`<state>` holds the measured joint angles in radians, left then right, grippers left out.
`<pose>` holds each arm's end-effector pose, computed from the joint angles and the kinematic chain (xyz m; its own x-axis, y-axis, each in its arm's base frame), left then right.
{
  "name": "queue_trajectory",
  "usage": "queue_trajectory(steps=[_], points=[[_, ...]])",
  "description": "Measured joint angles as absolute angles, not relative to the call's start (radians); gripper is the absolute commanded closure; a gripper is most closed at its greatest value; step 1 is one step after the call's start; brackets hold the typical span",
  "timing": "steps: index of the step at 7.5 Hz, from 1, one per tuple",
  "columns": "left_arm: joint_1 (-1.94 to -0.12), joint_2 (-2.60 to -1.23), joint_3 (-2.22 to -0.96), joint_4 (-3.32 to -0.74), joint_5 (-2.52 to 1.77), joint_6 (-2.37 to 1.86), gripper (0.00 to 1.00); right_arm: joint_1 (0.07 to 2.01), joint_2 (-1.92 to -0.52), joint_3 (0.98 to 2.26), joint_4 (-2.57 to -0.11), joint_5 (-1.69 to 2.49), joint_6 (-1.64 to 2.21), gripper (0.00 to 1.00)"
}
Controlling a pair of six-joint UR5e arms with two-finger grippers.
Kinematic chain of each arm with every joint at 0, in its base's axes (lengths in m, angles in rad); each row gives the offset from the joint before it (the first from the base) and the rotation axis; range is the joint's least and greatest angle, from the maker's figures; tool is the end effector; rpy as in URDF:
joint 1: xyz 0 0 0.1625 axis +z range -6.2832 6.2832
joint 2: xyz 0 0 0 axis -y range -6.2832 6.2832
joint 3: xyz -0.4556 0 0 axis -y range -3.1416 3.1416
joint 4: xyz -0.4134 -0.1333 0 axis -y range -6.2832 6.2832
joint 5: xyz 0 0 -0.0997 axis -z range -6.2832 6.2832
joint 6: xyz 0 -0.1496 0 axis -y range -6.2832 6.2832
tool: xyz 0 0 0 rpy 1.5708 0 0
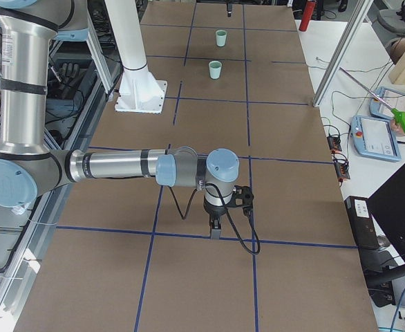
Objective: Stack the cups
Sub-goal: 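Lower the left gripper onto the outer green cup and grasp its rim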
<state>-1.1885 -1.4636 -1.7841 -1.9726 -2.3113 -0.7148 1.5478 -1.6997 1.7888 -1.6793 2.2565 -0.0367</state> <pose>0.1577 -0.4789 0.6197 0.6384 -0.0935 -0.7640 0.1225 0.9923 -0.0191 0.0282 -0.4514 0.6952 0.7727 -0.0422 0.6334 0.0514 0.9987 0.0038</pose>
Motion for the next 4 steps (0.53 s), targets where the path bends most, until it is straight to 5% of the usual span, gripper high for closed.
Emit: queue_trajectory(steps=[4], points=[[-1.098, -1.453, -1.705, -2.116, -2.308, -0.808, 0.0, 1.548, -1.7, 1.789, -1.679, 2.256, -0.036, 0.0]])
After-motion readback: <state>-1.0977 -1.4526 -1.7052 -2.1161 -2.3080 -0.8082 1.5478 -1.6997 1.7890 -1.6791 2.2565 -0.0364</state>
